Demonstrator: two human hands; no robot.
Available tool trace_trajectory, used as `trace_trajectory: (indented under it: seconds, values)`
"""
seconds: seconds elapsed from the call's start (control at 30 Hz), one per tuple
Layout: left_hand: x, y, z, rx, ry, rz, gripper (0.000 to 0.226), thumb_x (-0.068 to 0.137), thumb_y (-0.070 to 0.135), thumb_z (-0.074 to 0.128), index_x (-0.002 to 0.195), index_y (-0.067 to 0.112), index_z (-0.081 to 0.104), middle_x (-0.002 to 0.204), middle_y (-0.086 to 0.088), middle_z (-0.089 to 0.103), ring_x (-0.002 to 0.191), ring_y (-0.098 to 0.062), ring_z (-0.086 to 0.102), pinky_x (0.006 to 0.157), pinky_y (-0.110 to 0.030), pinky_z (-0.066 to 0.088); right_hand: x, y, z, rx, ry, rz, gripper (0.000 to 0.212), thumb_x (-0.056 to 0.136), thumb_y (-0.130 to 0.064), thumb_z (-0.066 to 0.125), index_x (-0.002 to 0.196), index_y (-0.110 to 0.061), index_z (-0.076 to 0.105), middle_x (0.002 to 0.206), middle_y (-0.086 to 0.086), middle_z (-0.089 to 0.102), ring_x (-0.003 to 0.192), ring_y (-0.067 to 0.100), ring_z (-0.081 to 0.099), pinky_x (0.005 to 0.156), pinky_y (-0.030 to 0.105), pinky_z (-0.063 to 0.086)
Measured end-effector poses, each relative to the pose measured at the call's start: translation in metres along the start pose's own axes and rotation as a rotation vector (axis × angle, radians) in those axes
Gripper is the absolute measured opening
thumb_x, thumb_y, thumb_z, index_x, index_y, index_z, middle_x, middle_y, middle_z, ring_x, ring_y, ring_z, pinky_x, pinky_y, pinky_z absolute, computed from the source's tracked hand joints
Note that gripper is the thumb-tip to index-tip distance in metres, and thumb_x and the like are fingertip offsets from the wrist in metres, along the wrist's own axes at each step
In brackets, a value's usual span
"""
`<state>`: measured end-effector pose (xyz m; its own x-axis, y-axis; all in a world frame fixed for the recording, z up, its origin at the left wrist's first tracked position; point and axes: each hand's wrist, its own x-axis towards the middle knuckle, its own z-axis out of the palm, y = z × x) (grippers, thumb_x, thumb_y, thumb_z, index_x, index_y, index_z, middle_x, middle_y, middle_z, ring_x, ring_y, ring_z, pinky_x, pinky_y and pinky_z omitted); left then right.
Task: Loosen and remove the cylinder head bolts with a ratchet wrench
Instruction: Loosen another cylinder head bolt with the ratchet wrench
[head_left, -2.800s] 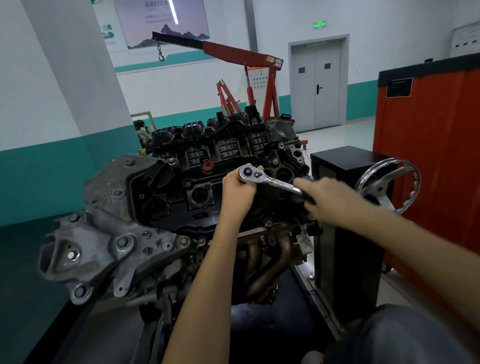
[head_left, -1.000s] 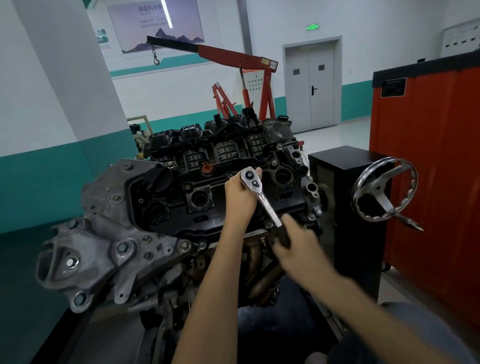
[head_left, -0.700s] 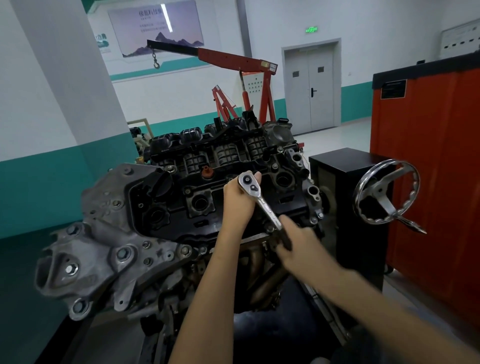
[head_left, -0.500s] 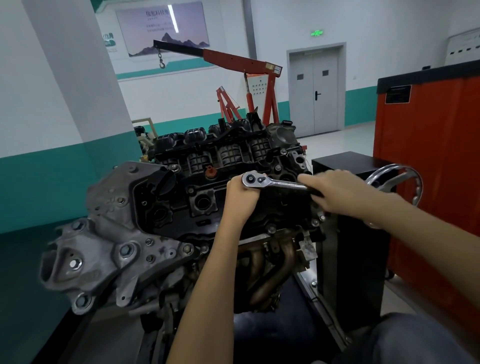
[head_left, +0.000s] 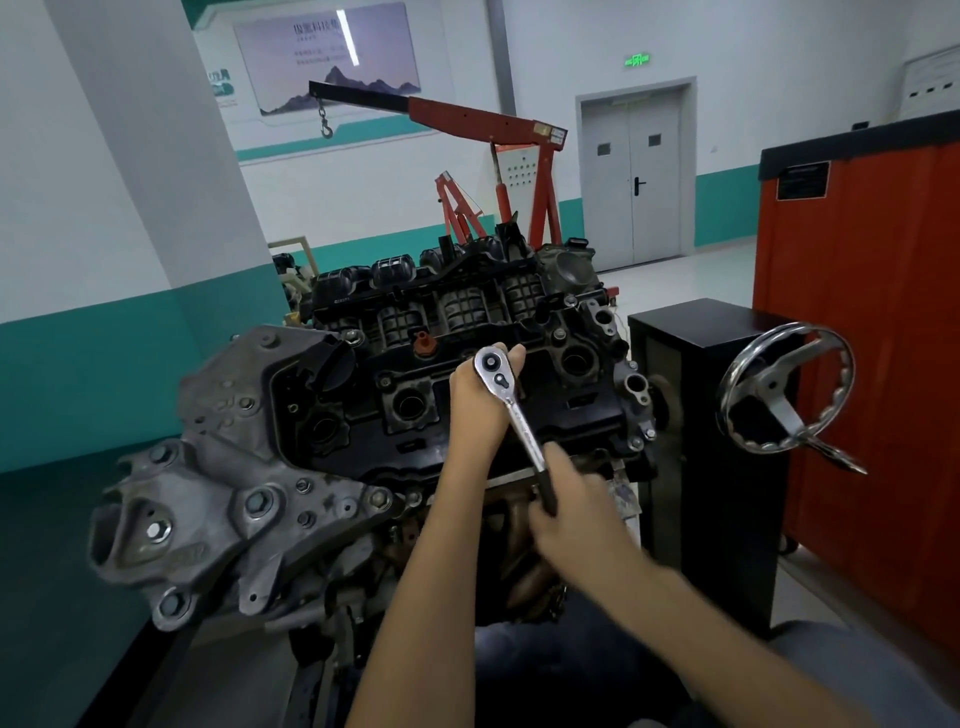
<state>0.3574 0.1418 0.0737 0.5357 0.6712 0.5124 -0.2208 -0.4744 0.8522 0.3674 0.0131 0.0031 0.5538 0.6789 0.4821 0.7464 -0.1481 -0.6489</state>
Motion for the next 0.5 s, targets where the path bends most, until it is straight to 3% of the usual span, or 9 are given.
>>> trace_trajectory:
  seconds: [0.07,0.13,0.2,0.27,0.33,0.37,0.4,0.43,0.5]
  values:
    - [-0.001,0.001,0.000,0.016,-0.063,0.022,0.055,0.094,0.017,0.061,0.047,0.032,0.035,0.051,0.015,0.032,0.054,-0.005,0.030,0.057,-0.022,0.029,0.015,0.022,-0.044,-0.160,-0.106,-0.078,0.030,0.084,-0.009,0.055,0.110,-0.020,0.046,0.065,-0.002,0.045,0.058,0.023,0.052,0.052,0.027,0.040]
    - [-0.001,0.003,0.001,0.039,-0.087,0.036,0.055,0.093,0.011,0.059,0.044,0.032,0.046,0.049,0.017,0.041,0.054,0.001,0.038,0.060,-0.018,0.034,0.046,0.034,-0.090,-0.468,-0.181,-0.195,0.026,0.086,-0.014,0.055,0.109,-0.021,0.045,0.070,-0.002,0.049,0.060,0.019,0.053,0.048,0.022,0.038]
    - [-0.001,0.004,0.000,0.031,-0.071,0.038,0.050,0.091,0.004,0.057,0.052,0.036,0.063,0.063,0.016,0.058,0.071,-0.005,0.052,0.072,-0.020,0.040,0.080,0.031,-0.122,-0.778,-0.195,-0.326,0.025,0.090,-0.020,0.054,0.112,-0.023,0.044,0.073,-0.006,0.049,0.063,0.013,0.051,0.048,0.017,0.031]
    - [-0.004,0.004,-0.002,-0.020,-0.035,0.016,0.044,0.090,0.004,0.056,0.064,0.036,0.070,0.080,-0.001,0.061,0.083,-0.013,0.051,0.071,-0.024,0.040,0.100,0.023,-0.130,-0.899,-0.151,-0.422,0.024,0.091,-0.024,0.053,0.112,-0.023,0.040,0.075,-0.005,0.051,0.065,0.016,0.052,0.054,0.022,0.034]
    - [-0.007,0.002,-0.004,-0.052,0.010,0.013,0.037,0.092,0.007,0.056,0.070,0.033,0.070,0.080,0.006,0.053,0.083,-0.008,0.043,0.066,-0.017,0.038,0.091,0.021,-0.121,-0.866,-0.087,-0.408,0.025,0.090,-0.025,0.053,0.111,-0.023,0.039,0.078,-0.003,0.054,0.065,0.018,0.048,0.056,0.027,0.034]
    - [-0.008,0.001,-0.002,-0.061,0.027,0.021,0.034,0.094,0.009,0.057,0.068,0.027,0.068,0.078,0.017,0.045,0.073,-0.013,0.059,0.065,-0.015,0.039,0.078,0.023,-0.111,-0.800,-0.052,-0.366,0.025,0.090,-0.024,0.054,0.110,-0.022,0.039,0.080,-0.002,0.055,0.065,0.019,0.048,0.056,0.027,0.033]
    - [-0.009,0.000,0.001,-0.065,0.041,0.034,0.035,0.095,0.010,0.057,0.062,0.022,0.062,0.103,-0.004,0.047,0.079,-0.026,0.066,0.063,-0.014,0.040,0.061,0.028,-0.099,-0.705,-0.021,-0.305,0.025,0.089,-0.023,0.055,0.108,-0.021,0.040,0.079,-0.002,0.055,0.066,0.022,0.050,0.056,0.027,0.032]
    - [-0.010,0.000,0.004,-0.064,0.053,0.046,0.042,0.095,0.011,0.058,0.055,0.021,0.050,0.053,0.011,0.059,0.056,-0.004,0.052,0.061,-0.015,0.038,0.042,0.030,-0.083,-0.568,-0.006,-0.224,0.025,0.087,-0.021,0.056,0.107,-0.020,0.041,0.076,-0.002,0.053,0.067,0.024,0.054,0.057,0.026,0.033]
    - [-0.012,0.001,0.011,-0.049,0.065,0.048,0.050,0.096,0.013,0.059,0.055,0.023,0.032,0.045,0.015,0.035,0.050,-0.002,0.031,0.058,-0.021,0.032,0.009,0.020,-0.043,-0.266,0.008,-0.063,0.026,0.085,-0.015,0.057,0.105,-0.019,0.040,0.068,-0.005,0.046,0.064,0.023,0.052,0.057,0.027,0.036]
